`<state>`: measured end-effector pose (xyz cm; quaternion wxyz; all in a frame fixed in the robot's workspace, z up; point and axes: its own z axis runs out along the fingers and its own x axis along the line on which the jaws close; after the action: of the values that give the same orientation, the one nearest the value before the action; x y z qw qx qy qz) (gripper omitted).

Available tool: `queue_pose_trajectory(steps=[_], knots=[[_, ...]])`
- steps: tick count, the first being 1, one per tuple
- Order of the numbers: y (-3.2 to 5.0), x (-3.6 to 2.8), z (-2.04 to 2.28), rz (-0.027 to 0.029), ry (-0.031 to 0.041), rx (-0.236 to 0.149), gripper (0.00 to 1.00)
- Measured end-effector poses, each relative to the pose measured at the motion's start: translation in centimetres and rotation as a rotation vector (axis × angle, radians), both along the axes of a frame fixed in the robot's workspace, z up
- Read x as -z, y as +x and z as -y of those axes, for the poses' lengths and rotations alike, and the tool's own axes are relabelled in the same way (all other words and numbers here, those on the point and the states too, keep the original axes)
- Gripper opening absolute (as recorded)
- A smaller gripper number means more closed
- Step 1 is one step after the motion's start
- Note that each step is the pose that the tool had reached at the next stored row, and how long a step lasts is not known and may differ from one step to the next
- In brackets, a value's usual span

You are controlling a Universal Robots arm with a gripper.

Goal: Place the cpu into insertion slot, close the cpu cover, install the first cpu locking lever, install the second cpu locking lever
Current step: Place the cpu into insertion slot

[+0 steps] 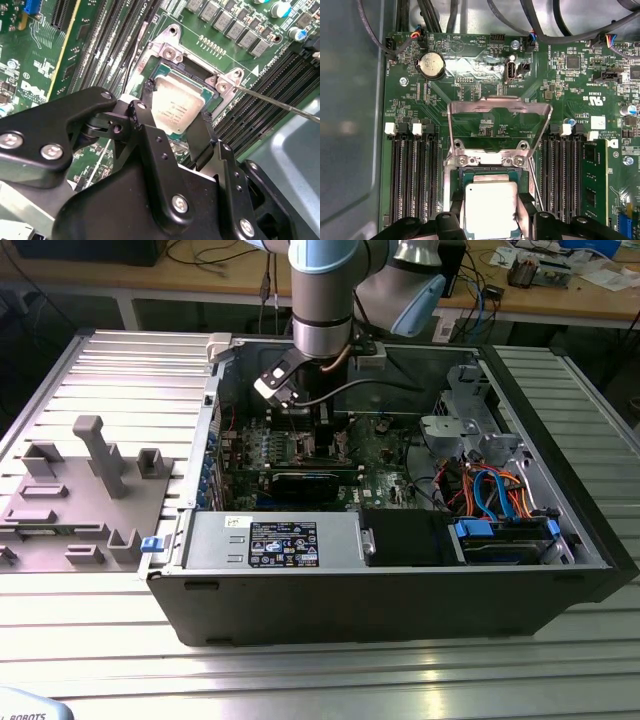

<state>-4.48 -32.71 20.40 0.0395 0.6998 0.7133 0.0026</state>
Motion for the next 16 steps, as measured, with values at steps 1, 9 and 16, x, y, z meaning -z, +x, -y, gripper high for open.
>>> queue_pose_trajectory(steps=[1,9,16], knots=[[0.03,0.01,0.0,-0.0001,0.0001,0.0,0.53],[0.09,0.01,0.02,-0.0002,0.0014,0.0,0.53],[0.06,0.0,0.12,-0.0002,0.0049,-0.018,0.53]])
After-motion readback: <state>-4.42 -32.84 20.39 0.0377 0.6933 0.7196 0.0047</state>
